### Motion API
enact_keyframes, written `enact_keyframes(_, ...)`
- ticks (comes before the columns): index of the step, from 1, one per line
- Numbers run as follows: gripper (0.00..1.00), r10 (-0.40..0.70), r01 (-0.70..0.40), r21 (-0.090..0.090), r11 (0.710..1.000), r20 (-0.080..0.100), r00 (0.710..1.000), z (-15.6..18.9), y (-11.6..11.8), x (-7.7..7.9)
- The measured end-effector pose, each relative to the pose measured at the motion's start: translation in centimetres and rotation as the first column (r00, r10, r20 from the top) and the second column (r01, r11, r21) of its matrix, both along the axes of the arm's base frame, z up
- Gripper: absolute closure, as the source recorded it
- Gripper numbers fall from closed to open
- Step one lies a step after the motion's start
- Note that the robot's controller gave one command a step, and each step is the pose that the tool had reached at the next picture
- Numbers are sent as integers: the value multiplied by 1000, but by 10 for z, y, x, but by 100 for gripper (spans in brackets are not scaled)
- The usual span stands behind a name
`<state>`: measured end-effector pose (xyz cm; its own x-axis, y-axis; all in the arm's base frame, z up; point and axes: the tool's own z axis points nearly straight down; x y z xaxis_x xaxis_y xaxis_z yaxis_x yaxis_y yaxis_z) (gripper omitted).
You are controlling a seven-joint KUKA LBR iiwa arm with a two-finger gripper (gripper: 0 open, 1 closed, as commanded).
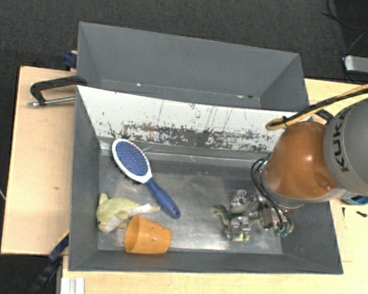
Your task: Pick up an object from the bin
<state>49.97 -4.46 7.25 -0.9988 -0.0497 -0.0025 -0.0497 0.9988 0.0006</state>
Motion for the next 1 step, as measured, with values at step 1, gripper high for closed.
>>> enact_keyframes(1, 100, 113, -113, -3, 994, 13, 994, 150, -6, 18)
